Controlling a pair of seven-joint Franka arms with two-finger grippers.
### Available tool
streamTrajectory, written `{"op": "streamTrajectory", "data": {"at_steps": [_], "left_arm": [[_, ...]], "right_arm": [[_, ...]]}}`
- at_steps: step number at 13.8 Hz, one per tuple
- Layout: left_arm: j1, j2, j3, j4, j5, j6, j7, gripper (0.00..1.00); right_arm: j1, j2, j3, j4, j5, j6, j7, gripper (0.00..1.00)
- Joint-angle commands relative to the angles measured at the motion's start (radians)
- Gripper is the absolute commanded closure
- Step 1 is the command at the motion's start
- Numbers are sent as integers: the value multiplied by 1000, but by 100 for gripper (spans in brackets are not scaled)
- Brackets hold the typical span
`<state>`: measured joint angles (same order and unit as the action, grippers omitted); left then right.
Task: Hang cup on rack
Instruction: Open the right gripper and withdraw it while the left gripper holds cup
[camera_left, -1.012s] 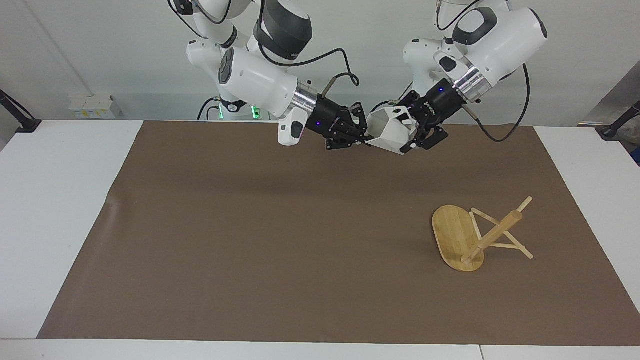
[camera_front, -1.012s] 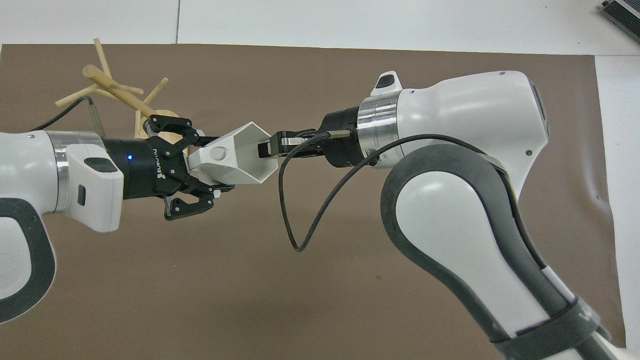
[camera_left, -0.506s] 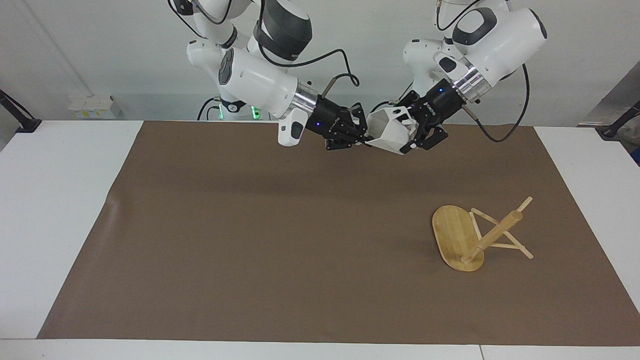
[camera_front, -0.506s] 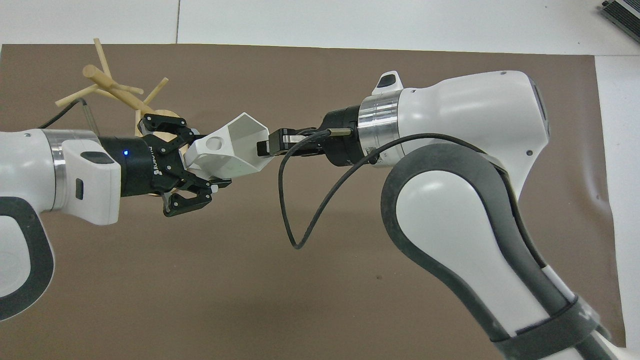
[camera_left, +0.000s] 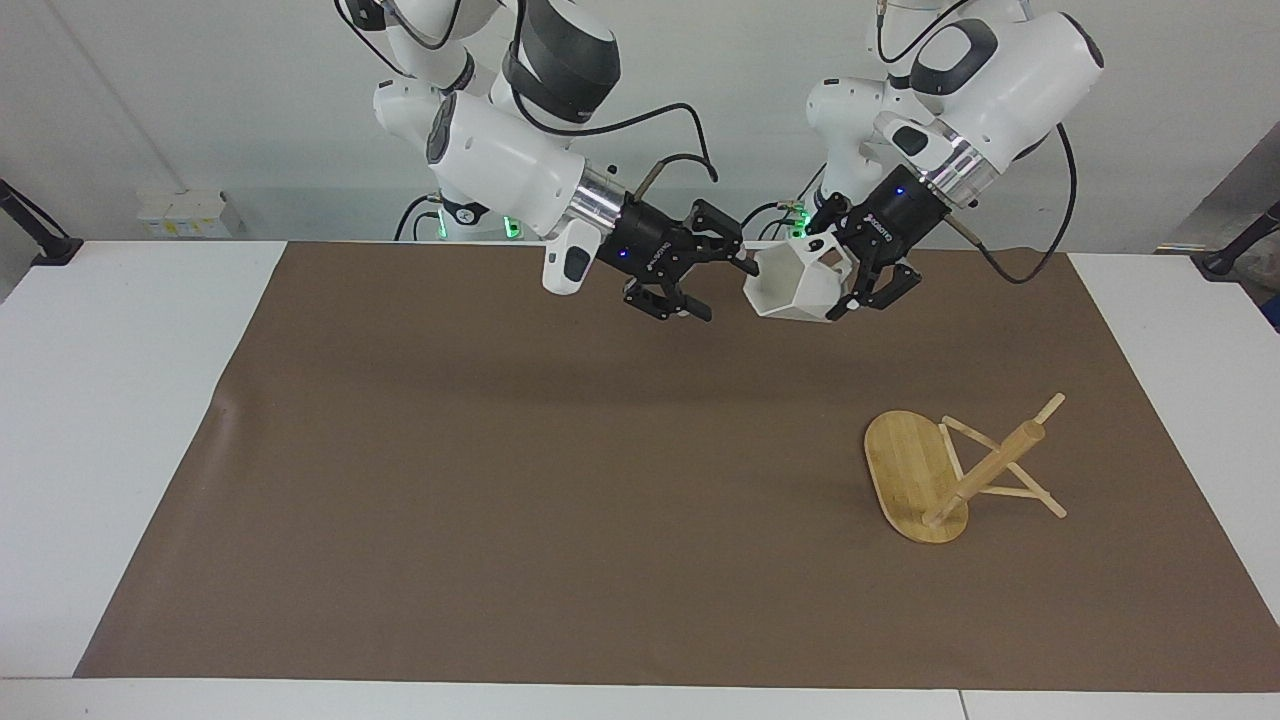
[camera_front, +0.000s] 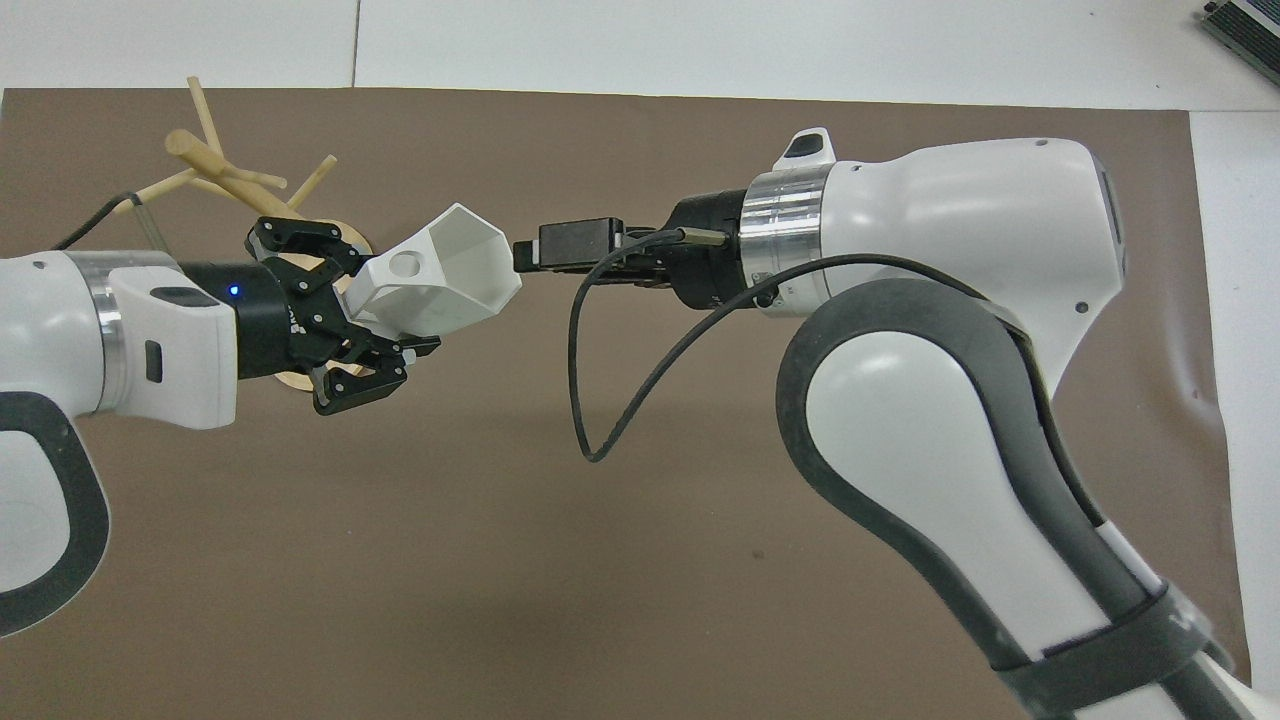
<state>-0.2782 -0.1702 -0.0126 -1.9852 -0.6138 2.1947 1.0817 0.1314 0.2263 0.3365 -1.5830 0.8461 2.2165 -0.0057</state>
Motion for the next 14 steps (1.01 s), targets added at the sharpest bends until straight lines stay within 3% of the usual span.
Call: {"op": "streamTrajectory", "data": {"at_steps": [1, 4, 9, 12, 14], "left_arm": [[2, -11, -6, -56, 42, 80, -133, 100], [4, 3, -6, -124, 40, 212, -288, 100], [17, 87, 0, -116, 40, 240, -681, 100], [40, 155, 0, -81, 42, 260, -684, 100], [44, 187, 2, -70, 42, 299, -687, 100]], "right_arm": [[-77, -19, -10, -6, -176, -14, 55, 0], [-157, -27, -13, -5, -352, -46, 119, 0], [-252, -39, -43, 9, -770, -265, 130, 0], [-269, -51, -82, 12, -912, -342, 128, 0], [-269, -70, -126, 20, -927, -385, 128, 0]]}}
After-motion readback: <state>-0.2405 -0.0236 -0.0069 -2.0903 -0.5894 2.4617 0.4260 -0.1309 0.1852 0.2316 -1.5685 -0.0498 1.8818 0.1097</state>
